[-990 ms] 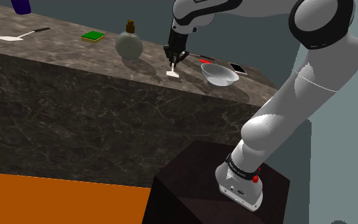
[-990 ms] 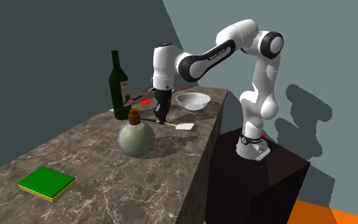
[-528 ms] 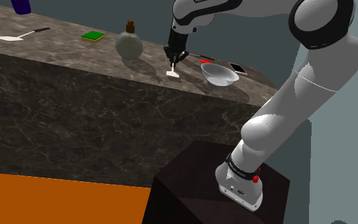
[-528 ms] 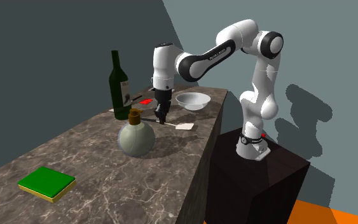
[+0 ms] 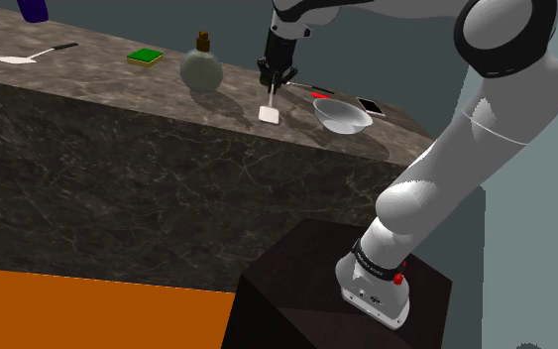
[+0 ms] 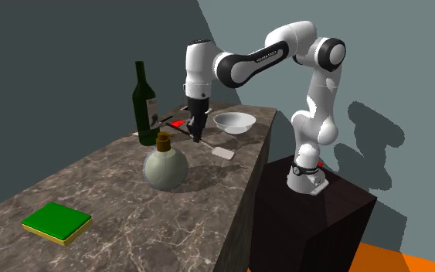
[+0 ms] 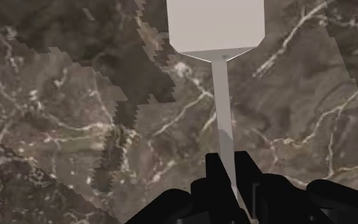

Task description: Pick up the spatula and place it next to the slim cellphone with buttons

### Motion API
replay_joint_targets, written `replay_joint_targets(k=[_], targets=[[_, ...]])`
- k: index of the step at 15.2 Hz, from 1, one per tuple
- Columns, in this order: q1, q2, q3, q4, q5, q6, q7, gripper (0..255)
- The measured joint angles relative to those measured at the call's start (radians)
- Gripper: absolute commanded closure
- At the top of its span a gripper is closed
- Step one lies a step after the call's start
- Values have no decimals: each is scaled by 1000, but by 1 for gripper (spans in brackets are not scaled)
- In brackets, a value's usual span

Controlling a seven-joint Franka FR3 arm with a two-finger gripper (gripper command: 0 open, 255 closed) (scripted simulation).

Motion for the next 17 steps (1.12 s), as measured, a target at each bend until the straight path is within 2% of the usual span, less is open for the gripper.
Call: replay_joint_targets(k=[8,17], targets=[[0,1,0,107,1,-107,-4,255],[-70,-177,-102,-71,2,-101,-175,255]])
